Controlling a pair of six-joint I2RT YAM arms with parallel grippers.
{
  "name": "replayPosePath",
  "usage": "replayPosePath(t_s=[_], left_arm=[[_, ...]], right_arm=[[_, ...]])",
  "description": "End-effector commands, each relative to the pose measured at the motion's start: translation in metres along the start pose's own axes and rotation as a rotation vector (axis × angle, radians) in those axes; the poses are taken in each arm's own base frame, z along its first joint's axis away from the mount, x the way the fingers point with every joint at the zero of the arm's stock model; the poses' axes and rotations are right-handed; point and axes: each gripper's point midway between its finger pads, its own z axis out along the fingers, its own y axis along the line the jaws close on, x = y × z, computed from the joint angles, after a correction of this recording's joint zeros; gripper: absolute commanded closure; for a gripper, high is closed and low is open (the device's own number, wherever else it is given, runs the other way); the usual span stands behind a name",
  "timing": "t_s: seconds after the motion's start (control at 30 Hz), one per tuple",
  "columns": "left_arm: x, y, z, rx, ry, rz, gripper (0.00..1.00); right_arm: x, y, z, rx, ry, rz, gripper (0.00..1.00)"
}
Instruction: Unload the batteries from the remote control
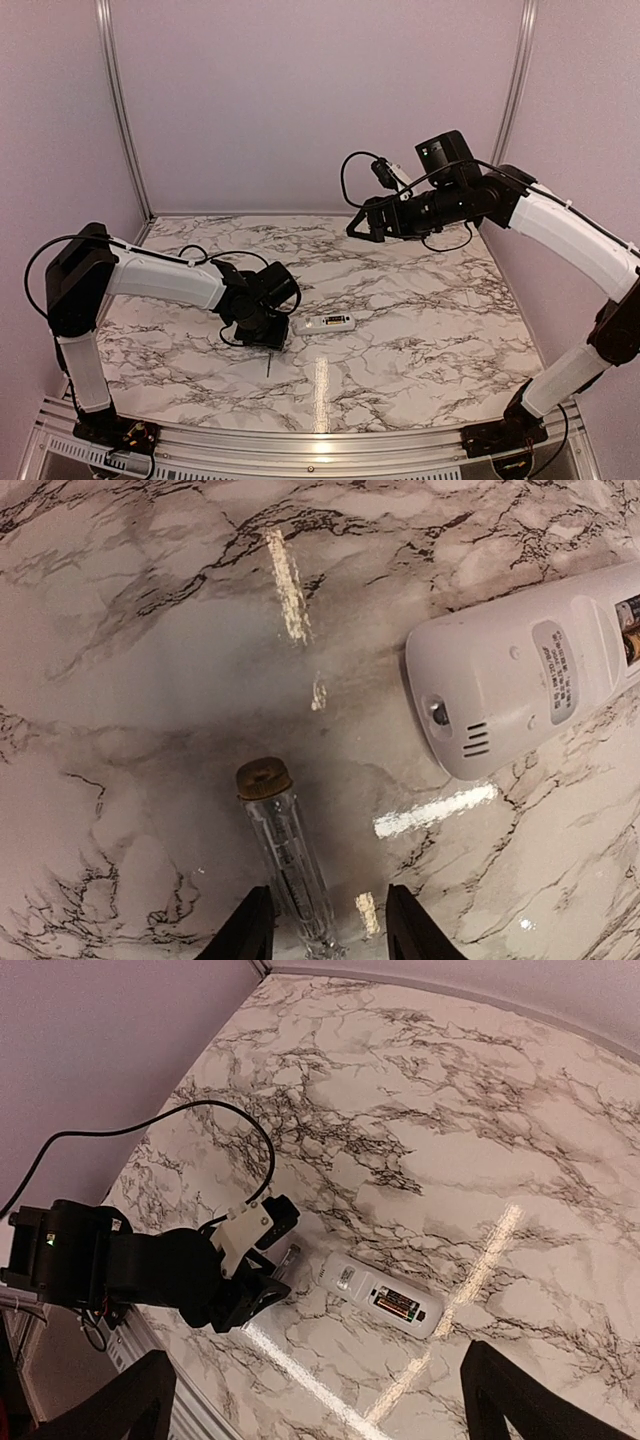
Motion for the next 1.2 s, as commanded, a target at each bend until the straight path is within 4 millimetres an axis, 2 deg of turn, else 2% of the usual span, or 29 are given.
replayPosePath(t_s=[0.0, 0.37, 0.53, 0.7, 0.97, 1.17], left_arm=[[0.014, 0.014, 0.007, -0.095, 0.038, -0.014, 0.61], [0.020, 0.012, 0.021, -0.135, 0.049, -0.012, 0.71], [0.014, 0.008, 0.018, -0.136, 0.020, -0.016, 0.85], [0.001, -0.001, 0.006, -0.096, -0.031, -0.001, 0.90], [-0.014, -0.010, -0.019, -0.046, -0.096, 0.042, 0.91], [-0.027, -0.024, -0.049, 0.043, -0.168, 0.119, 0.91]], right_arm=[[-0.004, 0.001, -0.009, 0.023, -0.002, -0.049, 0.02], [0.003, -0.002, -0.009, 0.034, 0.026, -0.090, 0.02], [0.005, -0.003, -0.009, 0.038, 0.035, -0.100, 0.01], [0.005, -0.004, -0.010, 0.049, 0.036, -0.108, 0.02], [0.002, -0.010, -0.015, 0.066, 0.021, -0.097, 0.02], [0.000, -0.016, -0.019, 0.065, 0.012, -0.069, 0.02]])
